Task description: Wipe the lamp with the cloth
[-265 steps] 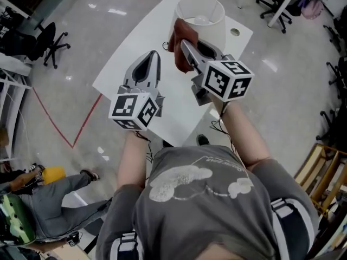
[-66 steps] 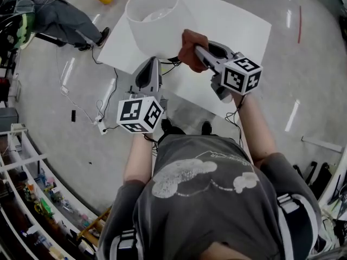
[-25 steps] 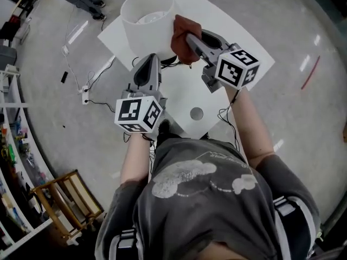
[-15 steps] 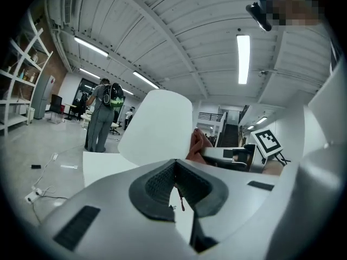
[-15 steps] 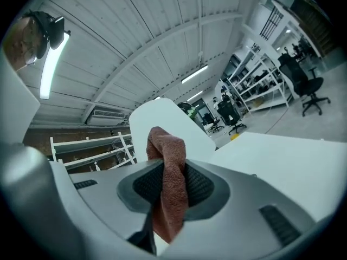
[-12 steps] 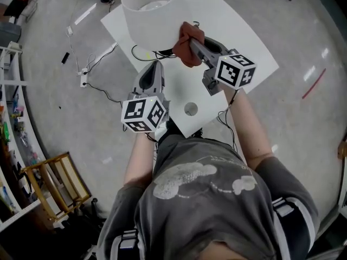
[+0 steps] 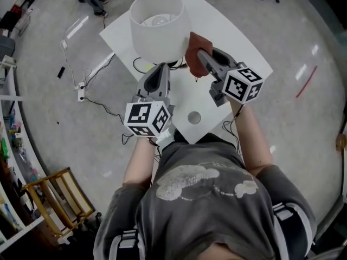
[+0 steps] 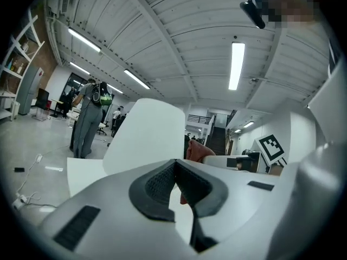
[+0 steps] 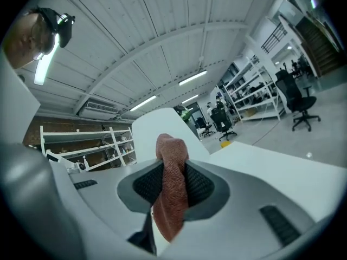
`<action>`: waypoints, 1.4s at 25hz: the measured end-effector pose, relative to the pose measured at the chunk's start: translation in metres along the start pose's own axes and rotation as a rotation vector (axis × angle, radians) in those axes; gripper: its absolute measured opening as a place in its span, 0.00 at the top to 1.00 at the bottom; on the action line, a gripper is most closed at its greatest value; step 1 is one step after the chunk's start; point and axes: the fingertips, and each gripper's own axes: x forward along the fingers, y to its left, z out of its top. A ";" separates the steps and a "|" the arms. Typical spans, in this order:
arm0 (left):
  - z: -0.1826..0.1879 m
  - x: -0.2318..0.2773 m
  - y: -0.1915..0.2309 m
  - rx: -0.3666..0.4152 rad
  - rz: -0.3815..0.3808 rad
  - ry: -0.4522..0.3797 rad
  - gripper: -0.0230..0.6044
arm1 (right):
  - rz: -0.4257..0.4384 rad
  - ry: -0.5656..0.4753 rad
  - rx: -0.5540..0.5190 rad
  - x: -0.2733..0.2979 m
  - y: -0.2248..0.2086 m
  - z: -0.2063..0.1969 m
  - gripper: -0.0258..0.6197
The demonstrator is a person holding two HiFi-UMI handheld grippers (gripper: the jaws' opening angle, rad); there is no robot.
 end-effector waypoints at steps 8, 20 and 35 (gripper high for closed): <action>0.079 -0.010 -0.035 0.071 0.007 -0.135 0.95 | 0.100 -0.118 -0.123 -0.019 0.037 0.090 0.83; 0.109 0.015 -0.050 0.135 0.230 -0.233 0.95 | 0.406 -0.115 -0.131 0.025 0.025 0.153 0.83; 0.044 0.046 -0.039 0.111 0.442 -0.166 0.95 | 0.462 0.014 -0.002 0.077 -0.054 0.130 0.83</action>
